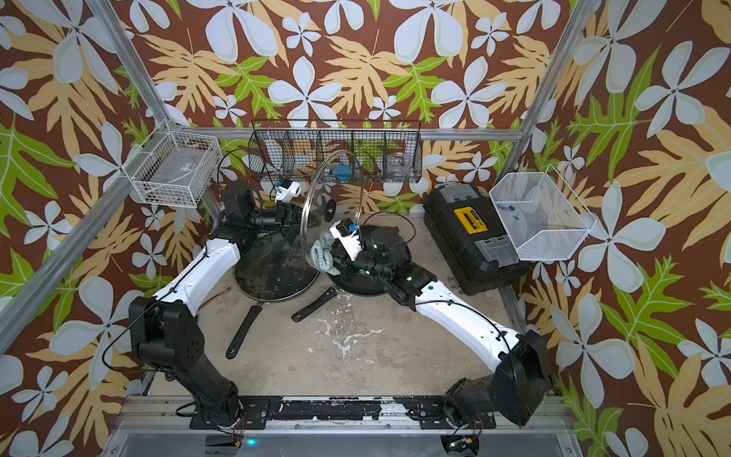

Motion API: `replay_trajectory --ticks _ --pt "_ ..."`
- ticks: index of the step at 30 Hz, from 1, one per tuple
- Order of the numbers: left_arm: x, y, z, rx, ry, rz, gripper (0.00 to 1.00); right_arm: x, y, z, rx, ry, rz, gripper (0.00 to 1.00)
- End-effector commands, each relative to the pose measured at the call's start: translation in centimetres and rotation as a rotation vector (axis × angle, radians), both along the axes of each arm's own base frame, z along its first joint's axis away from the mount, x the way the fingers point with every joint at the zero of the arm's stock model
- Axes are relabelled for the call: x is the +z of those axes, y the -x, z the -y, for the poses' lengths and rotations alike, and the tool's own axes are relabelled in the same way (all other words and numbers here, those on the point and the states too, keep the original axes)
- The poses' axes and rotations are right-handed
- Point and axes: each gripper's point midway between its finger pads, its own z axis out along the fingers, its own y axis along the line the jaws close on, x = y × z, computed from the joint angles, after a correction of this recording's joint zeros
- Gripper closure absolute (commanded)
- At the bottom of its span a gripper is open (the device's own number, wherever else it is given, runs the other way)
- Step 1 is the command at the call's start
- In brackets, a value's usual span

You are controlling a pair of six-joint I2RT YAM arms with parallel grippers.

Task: Wipe the pot lid with a cloth
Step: Wipe the pot lid.

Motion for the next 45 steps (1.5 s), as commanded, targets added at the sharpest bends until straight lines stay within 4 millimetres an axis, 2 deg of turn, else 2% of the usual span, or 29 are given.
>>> replay_trajectory --ticks 1,7,9,12,16,19,23,25,27,31,33,36,38,40,42,45 --pt "2.2 0.7 -0.2 -0.026 0.021 0.142 1.00 -2.5 -1.9 1.1 -0.072 0.053 -0.022 1.00" --pt "2.6 1.0 -0.1 -0.036 0.024 0.151 1.00 -4.8 -7.3 4.9 -0.247 0.072 -0.059 1.00" --pt "2.6 1.1 -0.2 -0.038 0.023 0.149 1.00 -4.5 -9.7 6.2 -0.311 0.093 -0.040 1.00" --pt "2.4 1.2 -0.2 -0.038 0.022 0.145 1.00 -2.4 -13.0 7.3 -0.387 0.103 0.008 1.00" --pt "2.3 1.4 -0.2 -0.037 0.022 0.145 1.00 3.4 -15.3 7.2 -0.426 0.063 0.118 1.00" --pt "2.1 1.4 -0.2 -0.036 0.021 0.145 1.00 8.4 -15.2 6.7 -0.403 -0.019 0.200 1.00" --pt "2.0 1.3 -0.2 -0.032 0.020 0.143 1.00 13.8 -12.0 5.2 -0.269 -0.157 0.270 1.00" --pt "2.0 1.2 -0.2 -0.032 0.020 0.144 1.00 15.3 -9.7 4.2 -0.189 -0.192 0.295 1.00" --pt "1.9 1.2 -0.2 -0.033 0.019 0.140 1.00 15.8 -7.0 3.0 -0.096 -0.208 0.301 1.00" --pt "1.9 1.0 -0.2 -0.033 0.020 0.141 1.00 14.5 -2.0 0.7 0.071 -0.214 0.263 1.00" --pt "1.9 0.9 -0.2 -0.030 0.020 0.142 1.00 12.4 0.3 -0.3 0.132 -0.198 0.215 1.00" --pt "2.0 0.9 -0.2 -0.028 0.020 0.144 1.00 8.5 2.0 -0.8 0.158 -0.178 0.124 1.00" --pt "1.9 0.9 -0.2 -0.028 0.019 0.140 1.00 5.7 2.2 -0.6 0.146 -0.192 0.069 1.00" --pt "1.9 0.9 -0.2 -0.028 0.019 0.139 1.00 2.5 1.5 -0.5 0.112 -0.146 0.032 1.00" --pt "2.0 1.0 -0.2 -0.028 0.020 0.142 1.00 -0.2 0.2 0.0 0.052 -0.095 0.003 1.00" --pt "2.2 1.2 -0.2 -0.029 0.021 0.143 1.00 -2.4 -2.4 1.2 -0.020 -0.117 -0.041 1.00"
